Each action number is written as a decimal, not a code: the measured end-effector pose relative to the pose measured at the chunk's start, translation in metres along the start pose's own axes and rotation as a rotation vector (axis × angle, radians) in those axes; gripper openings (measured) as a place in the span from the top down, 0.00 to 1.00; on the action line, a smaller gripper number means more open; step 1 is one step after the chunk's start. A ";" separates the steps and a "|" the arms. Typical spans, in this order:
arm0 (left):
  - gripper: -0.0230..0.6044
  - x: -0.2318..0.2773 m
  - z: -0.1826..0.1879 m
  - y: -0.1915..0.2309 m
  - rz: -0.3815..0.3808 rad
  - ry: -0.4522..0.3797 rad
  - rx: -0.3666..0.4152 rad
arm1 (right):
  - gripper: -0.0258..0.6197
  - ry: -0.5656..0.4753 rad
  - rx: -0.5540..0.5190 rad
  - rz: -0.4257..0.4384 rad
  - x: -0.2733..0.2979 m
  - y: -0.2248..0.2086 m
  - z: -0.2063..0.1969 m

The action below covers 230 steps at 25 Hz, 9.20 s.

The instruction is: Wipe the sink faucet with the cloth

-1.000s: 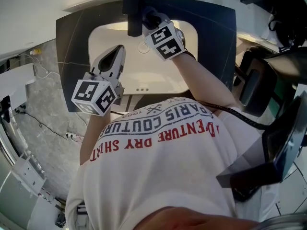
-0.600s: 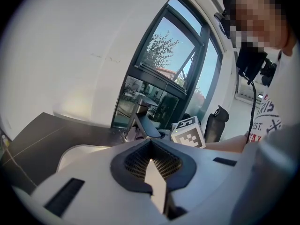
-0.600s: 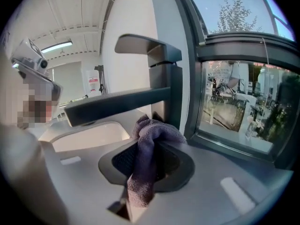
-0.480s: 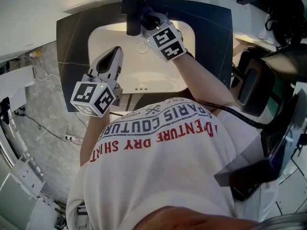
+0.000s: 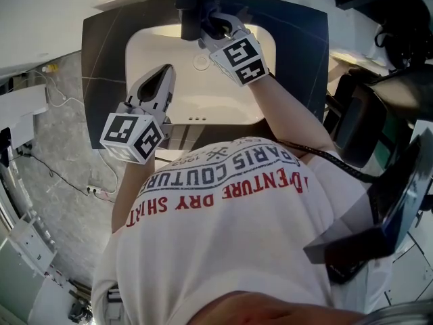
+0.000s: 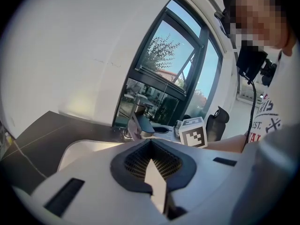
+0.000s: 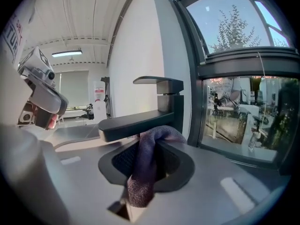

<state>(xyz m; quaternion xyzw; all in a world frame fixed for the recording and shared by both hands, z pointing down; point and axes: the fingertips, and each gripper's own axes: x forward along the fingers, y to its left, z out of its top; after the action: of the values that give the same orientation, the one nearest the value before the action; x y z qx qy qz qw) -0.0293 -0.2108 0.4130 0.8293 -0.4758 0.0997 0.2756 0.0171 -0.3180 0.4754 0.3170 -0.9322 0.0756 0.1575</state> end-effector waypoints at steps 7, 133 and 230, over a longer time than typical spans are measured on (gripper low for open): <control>0.96 -0.002 -0.007 -0.012 -0.005 -0.004 -0.002 | 0.85 -0.020 -0.070 0.021 -0.023 0.020 -0.008; 0.96 -0.046 0.090 0.234 -0.686 0.155 0.304 | 0.85 0.169 0.129 -1.194 0.083 -0.011 0.094; 0.96 -0.341 -0.123 -0.123 -0.434 -0.060 0.260 | 0.85 -0.123 0.161 -0.249 -0.285 0.409 0.036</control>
<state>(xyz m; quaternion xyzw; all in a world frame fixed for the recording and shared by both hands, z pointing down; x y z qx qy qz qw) -0.0928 0.1561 0.3249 0.9431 -0.2775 0.0741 0.1674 -0.0296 0.1574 0.3276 0.4456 -0.8845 0.1107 0.0825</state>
